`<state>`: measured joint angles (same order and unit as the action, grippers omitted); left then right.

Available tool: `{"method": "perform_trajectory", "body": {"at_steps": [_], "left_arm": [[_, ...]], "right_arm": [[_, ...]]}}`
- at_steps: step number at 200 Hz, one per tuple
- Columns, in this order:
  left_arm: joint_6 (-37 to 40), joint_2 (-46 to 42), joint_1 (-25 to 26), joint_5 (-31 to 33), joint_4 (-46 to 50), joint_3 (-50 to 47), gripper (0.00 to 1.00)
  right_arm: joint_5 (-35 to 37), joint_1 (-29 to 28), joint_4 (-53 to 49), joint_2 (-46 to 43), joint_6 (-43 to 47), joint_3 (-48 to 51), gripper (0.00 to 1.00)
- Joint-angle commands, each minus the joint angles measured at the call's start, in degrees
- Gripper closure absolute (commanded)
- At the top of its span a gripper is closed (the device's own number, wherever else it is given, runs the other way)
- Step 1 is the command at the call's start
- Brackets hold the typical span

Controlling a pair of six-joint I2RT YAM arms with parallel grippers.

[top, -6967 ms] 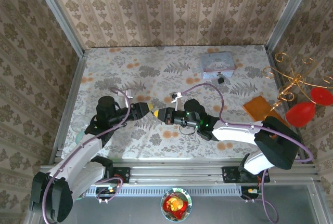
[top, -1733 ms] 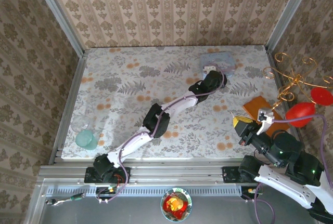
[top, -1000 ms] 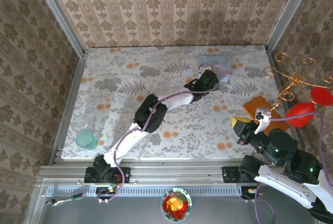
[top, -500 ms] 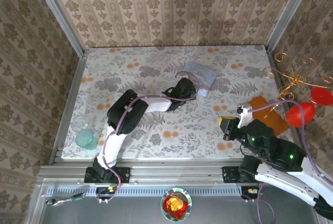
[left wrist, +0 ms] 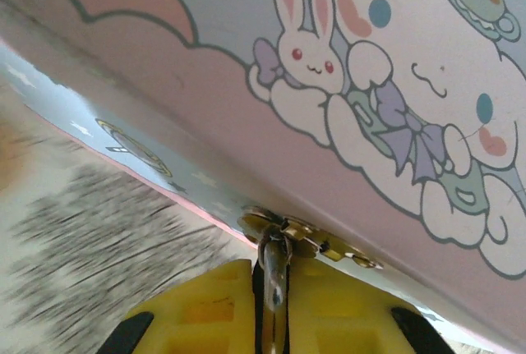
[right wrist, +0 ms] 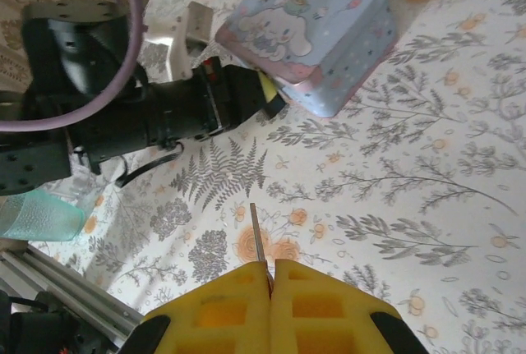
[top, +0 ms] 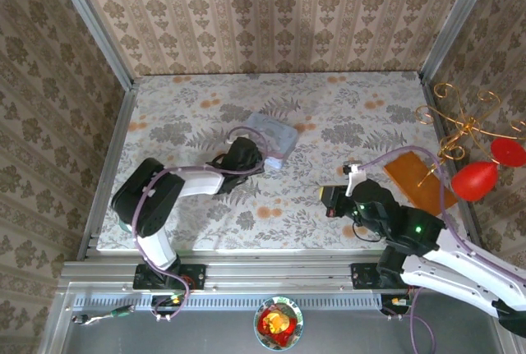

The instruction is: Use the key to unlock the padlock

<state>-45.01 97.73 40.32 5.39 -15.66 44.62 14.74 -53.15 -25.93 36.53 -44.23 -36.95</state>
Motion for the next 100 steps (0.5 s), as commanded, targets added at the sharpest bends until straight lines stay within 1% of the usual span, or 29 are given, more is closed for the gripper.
{"method": "perform_trajectory", "body": {"at_steps": [1,11,24,40,54,73,100], "left_arm": [[2.28,-6.55,-0.74,0.67,4.18,-3.82,0.95],[1.35,-9.30,-1.68,-0.27,5.72,-5.96,0.95],[-0.51,-13.31,-2.76,-1.53,5.35,-9.87,0.95],[-1.47,-18.02,-2.49,-0.79,5.35,-13.71,0.95],[-1.41,-20.42,-1.63,-0.54,5.55,-15.45,0.94],[-1.60,-21.11,0.00,-0.73,4.93,-16.40,0.93],[-3.17,-19.38,3.81,-2.40,0.45,-16.70,0.88]], "right_arm": [[-2.06,-0.03,6.17,3.59,-2.00,0.17,1.00],[-2.45,-0.16,6.97,5.35,-1.90,-0.41,1.00],[-2.72,-0.29,6.88,7.90,-1.36,-1.72,1.00],[-3.12,-0.42,7.00,10.47,-1.01,-2.55,1.00],[-4.03,-0.45,8.23,12.68,-0.99,-2.71,1.00],[-5.49,-0.47,9.78,16.04,-1.04,-3.43,1.00],[-6.87,-0.58,11.33,21.22,-1.09,-4.70,1.00]]}}
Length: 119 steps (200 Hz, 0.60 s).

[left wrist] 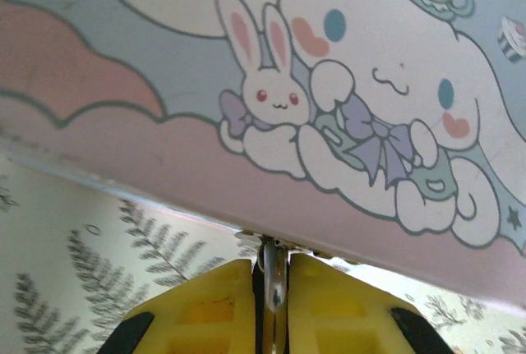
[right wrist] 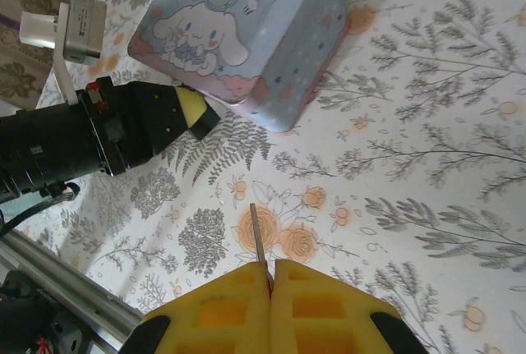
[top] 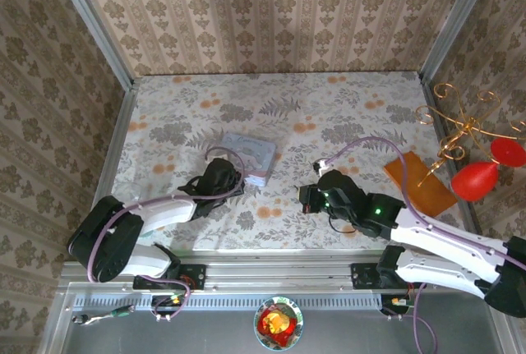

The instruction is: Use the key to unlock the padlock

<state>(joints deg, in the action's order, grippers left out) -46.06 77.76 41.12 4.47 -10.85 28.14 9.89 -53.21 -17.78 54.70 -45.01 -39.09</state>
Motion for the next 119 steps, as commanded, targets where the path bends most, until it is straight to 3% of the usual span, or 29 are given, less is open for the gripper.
{"method": "perform_trajectory", "body": {"at_steps": [1,32,74,119], "left_arm": [[-2.16,0.71,3.22,-1.48,-4.44,-0.16,0.88],[-2.92,3.04,6.95,-2.81,-5.49,1.39,0.80],[-1.93,2.50,8.35,-5.44,-6.97,0.23,0.62],[0.35,-4.08,7.68,-0.70,-5.56,-4.77,0.46]], "right_arm": [[-2.04,-0.55,3.27,3.23,-0.32,-2.56,1.00],[-2.27,-0.58,3.51,7.09,-0.99,-3.10,1.00],[-2.30,-0.49,1.53,11.76,-0.58,-5.29,1.00],[-5.09,-0.58,5.13,16.98,-0.88,-6.09,1.00]]}}
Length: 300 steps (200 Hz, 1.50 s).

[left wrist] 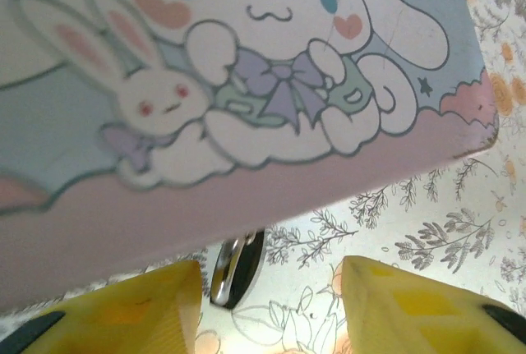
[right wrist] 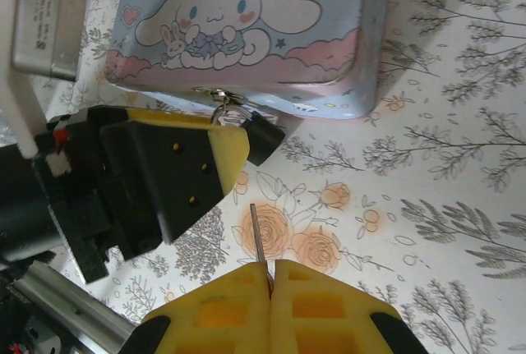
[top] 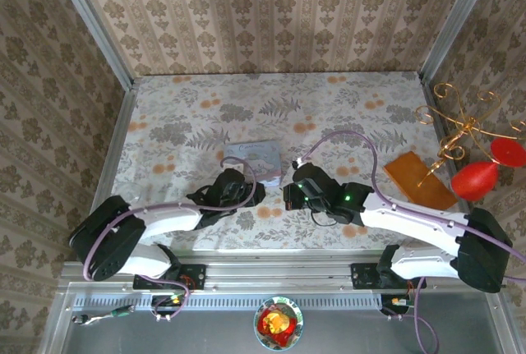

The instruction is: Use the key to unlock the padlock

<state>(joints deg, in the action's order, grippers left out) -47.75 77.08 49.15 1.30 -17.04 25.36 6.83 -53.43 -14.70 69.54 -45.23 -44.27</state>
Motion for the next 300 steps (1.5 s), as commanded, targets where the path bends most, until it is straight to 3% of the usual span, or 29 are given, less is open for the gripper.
{"method": "perform_trajectory", "body": {"at_steps": [1,62,171,203,254,300], "left_arm": [[2.13,-3.46,-0.49,2.47,0.66,-2.04,0.46],[4.45,-5.81,-6.38,-3.29,-4.86,-4.89,0.38],[4.44,-0.30,-5.43,-7.15,-10.70,-4.97,0.38],[5.57,2.64,-2.95,-3.69,-6.63,-1.38,0.37],[4.88,7.48,-3.10,-2.01,-9.87,-0.30,0.37],[6.11,12.73,-3.00,-1.70,-8.01,3.22,0.45]], "right_arm": [[-2.06,-0.31,2.18,2.25,-0.70,-0.90,1.00],[-2.10,-0.14,1.21,13.62,2.72,-7.46,1.00],[-5.08,8.84,-1.83,27.07,8.52,-17.43,1.00],[-5.89,9.57,0.01,27.30,7.94,-17.90,1.00],[-6.87,9.30,2.63,22.45,5.58,-12.86,1.00],[-7.25,7.83,3.87,16.88,3.35,-8.05,1.00]]}}
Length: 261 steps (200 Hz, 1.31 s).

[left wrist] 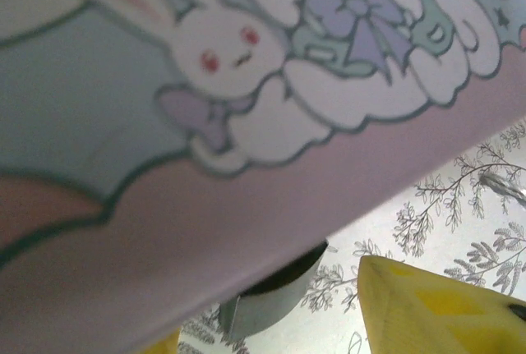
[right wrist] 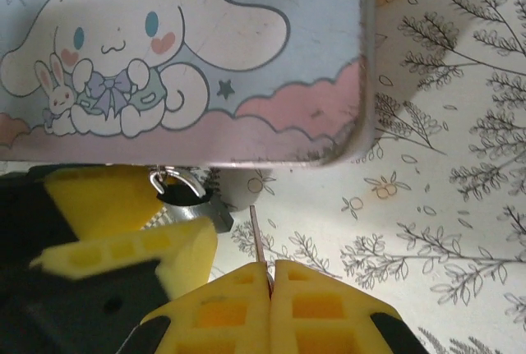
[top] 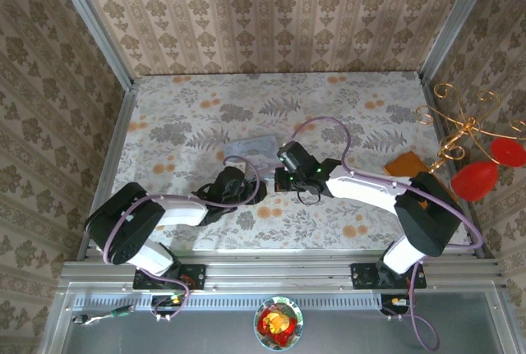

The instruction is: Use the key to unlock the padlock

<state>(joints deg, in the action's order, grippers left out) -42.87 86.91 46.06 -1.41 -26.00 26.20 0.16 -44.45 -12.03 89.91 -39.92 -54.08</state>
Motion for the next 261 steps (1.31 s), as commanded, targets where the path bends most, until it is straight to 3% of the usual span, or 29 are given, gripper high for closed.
{"method": "perform_trajectory", "body": {"at_steps": [1,61,98,147,176,261], "left_arm": [[1.23,2.99,0.04,1.04,1.04,2.47,0.45],[-0.48,5.20,0.06,-1.82,0.15,3.86,0.75],[-2.47,4.71,-0.27,-4.50,-0.18,4.21,0.87],[-9.22,0.79,-2.23,-12.46,0.94,4.08,0.91],[-15.22,-1.57,-4.28,-17.46,-0.69,3.04,0.92],[-23.88,0.38,-6.67,-23.00,-9.25,1.42,0.93]], "right_arm": [[-0.46,-1.20,1.17,-3.59,-2.03,1.82,1.00],[-2.05,-1.99,4.47,-9.67,-5.87,7.80,1.00],[-2.97,-1.55,6.18,-13.93,-8.17,10.67,1.00],[-8.28,1.84,10.91,-16.81,-12.80,16.33,1.00],[-11.94,2.24,18.79,-15.65,-18.38,20.28,1.00],[-16.28,3.12,33.90,-11.90,-26.78,26.67,1.00]]}}
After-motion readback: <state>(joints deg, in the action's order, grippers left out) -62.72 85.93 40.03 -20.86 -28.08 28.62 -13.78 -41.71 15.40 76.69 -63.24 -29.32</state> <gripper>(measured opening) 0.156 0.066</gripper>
